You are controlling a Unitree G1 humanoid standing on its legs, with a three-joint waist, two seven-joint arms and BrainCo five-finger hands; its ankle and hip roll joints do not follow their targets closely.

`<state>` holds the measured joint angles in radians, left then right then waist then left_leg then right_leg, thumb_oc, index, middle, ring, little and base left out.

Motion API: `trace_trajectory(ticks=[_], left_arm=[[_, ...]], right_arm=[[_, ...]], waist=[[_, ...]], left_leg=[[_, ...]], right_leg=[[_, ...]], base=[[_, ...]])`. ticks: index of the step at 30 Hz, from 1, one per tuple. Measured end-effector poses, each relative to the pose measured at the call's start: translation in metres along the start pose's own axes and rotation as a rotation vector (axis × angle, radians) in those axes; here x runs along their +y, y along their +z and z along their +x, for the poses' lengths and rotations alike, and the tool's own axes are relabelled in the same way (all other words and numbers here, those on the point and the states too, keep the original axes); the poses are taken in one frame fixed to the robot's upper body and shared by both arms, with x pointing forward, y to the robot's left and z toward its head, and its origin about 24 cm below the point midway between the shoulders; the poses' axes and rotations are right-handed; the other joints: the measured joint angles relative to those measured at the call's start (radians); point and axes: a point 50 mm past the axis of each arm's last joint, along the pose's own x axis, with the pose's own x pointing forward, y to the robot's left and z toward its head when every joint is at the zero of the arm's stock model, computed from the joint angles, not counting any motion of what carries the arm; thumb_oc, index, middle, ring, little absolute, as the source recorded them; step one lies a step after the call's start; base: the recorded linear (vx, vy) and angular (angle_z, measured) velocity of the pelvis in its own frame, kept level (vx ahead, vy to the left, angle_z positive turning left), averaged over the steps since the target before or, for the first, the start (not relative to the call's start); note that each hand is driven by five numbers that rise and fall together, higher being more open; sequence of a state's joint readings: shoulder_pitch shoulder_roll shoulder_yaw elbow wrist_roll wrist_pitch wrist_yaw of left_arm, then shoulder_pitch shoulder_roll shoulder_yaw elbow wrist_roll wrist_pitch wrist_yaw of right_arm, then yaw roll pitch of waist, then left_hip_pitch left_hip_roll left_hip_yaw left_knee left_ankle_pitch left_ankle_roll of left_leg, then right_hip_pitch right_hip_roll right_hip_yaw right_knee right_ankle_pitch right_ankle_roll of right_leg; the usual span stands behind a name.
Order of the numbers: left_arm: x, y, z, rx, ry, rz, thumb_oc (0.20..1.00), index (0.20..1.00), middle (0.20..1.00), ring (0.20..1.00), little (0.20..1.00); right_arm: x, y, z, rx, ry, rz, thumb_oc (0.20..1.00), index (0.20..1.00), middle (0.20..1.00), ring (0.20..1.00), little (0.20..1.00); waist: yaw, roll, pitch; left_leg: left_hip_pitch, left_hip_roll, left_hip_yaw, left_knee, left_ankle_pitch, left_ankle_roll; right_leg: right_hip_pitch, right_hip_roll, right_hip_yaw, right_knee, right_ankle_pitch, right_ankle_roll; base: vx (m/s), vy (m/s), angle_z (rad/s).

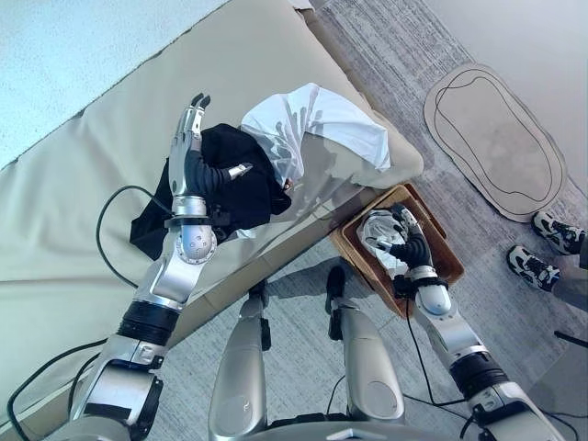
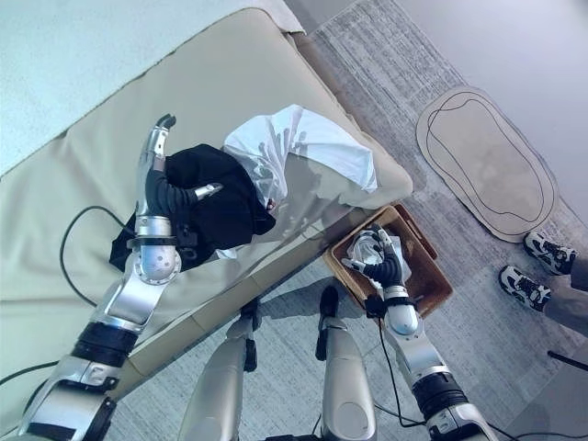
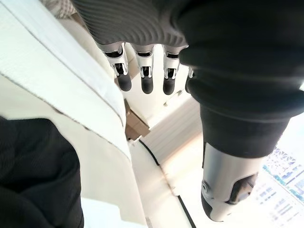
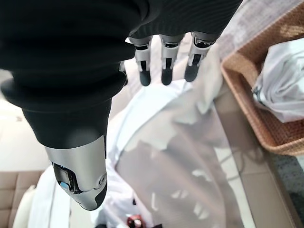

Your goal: Pick up clothes into the bucket

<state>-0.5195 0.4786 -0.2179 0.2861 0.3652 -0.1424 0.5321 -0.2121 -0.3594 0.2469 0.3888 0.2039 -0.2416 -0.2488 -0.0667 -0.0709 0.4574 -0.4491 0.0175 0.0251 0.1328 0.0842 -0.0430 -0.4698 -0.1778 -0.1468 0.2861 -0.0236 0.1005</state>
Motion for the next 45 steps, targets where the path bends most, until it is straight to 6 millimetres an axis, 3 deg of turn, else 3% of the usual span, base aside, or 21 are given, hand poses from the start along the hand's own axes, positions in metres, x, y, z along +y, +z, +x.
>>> trace_trajectory(ticks=[5, 10, 20, 21, 22, 23, 24, 39, 45], left_arm=[[-0.01, -0.028, 0.004, 0.09, -0.065, 0.204, 1.0, 1.0, 1.0, 1.0, 1.0], [-0.011, -0.06, -0.005, 0.196, -0.143, 0.389, 1.0, 1.0, 1.0, 1.0, 1.0], [-0.002, -0.072, 0.012, 0.224, -0.178, 0.569, 1.0, 1.0, 1.0, 1.0, 1.0], [0.001, -0.072, 0.014, 0.229, -0.174, 0.576, 0.853, 0.853, 0.853, 0.853, 0.853], [0.001, -0.072, 0.014, 0.229, -0.173, 0.578, 0.639, 0.639, 0.639, 0.639, 0.639], [0.001, -0.072, 0.014, 0.228, -0.174, 0.577, 0.341, 0.341, 0.341, 0.341, 0.341], [0.001, -0.072, 0.014, 0.227, -0.175, 0.577, 0.2, 0.2, 0.2, 0.2, 0.2], [-0.001, -0.073, 0.006, 0.222, -0.183, 0.562, 0.2, 0.2, 0.2, 0.2, 0.2], [0.001, -0.07, -0.02, 0.195, -0.179, 0.466, 0.2, 0.2, 0.2, 0.2, 0.2]], right_arm=[[0.0, 0.0, 0.0, -0.002, 0.001, -0.001, 1.0, 1.0, 1.0, 1.0, 1.0], [0.0, 0.003, 0.0, -0.013, 0.003, 0.002, 1.0, 1.0, 1.0, 1.0, 1.0], [0.001, 0.011, 0.002, -0.048, 0.017, 0.003, 1.0, 1.0, 1.0, 1.0, 1.0], [0.002, 0.011, 0.002, -0.046, 0.023, 0.003, 1.0, 1.0, 1.0, 1.0, 1.0], [0.002, 0.01, 0.001, -0.045, 0.024, 0.003, 1.0, 1.0, 1.0, 1.0, 1.0], [0.001, 0.01, 0.001, -0.043, 0.022, 0.003, 1.0, 1.0, 1.0, 1.0, 1.0], [0.001, 0.01, 0.001, -0.042, 0.023, 0.003, 1.0, 1.0, 1.0, 1.0, 1.0], [0.002, 0.011, 0.001, -0.047, 0.033, 0.008, 1.0, 1.0, 1.0, 1.0, 1.0], [0.003, 0.011, 0.001, -0.046, 0.033, 0.011, 1.0, 1.0, 1.0, 1.0, 1.0]], waist=[[-0.005, 0.0, 0.0], [-0.03, 0.0, 0.0], [-0.057, -0.021, 0.012], [-0.057, -0.03, 0.016], [-0.057, -0.032, 0.017], [-0.058, -0.033, 0.018], [-0.057, -0.033, 0.018], [-0.05, -0.033, 0.017], [-0.028, -0.033, 0.016]], left_leg=[[-0.023, 0.0, 0.002, 0.004, 0.0, 0.0], [-0.046, 0.0, 0.002, 0.016, 0.0, 0.0], [-0.106, 0.001, 0.005, 0.069, -0.01, 0.002], [-0.106, 0.002, 0.01, 0.073, -0.011, 0.001], [-0.106, 0.003, 0.01, 0.074, -0.011, 0.001], [-0.106, 0.003, 0.01, 0.073, -0.012, 0.0], [-0.106, 0.003, 0.01, 0.073, -0.014, 0.001], [-0.099, 0.002, 0.009, 0.075, -0.014, -0.001], [0.0, 0.004, 0.012, 0.046, -0.016, 0.001]], right_leg=[[-0.028, 0.0, 0.004, 0.014, -0.001, -0.001], [-0.046, 0.0, 0.004, 0.015, -0.001, -0.001], [-0.104, 0.0, 0.016, 0.059, -0.003, -0.004], [-0.108, 0.0, 0.023, 0.063, -0.003, -0.004], [-0.108, 0.0, 0.023, 0.064, -0.003, -0.004], [-0.108, 0.0, 0.023, 0.065, -0.003, -0.005], [-0.109, 0.0, 0.023, 0.065, -0.004, -0.005], [-0.099, -0.001, 0.023, 0.065, -0.003, -0.006], [-0.007, 0.001, 0.021, 0.04, -0.005, -0.005]], base=[[0.0, 0.0, 0.0], [-0.01, 0.004, 0.0], [0.0, 0.001, -0.01], [0.0, 0.012, -0.07], [0.01, 0.008, -0.06], [0.0, 0.0, 0.0], [0.0, 0.0, 0.0], [0.0, -0.001, 0.0], [0.06, -0.015, -0.01]])
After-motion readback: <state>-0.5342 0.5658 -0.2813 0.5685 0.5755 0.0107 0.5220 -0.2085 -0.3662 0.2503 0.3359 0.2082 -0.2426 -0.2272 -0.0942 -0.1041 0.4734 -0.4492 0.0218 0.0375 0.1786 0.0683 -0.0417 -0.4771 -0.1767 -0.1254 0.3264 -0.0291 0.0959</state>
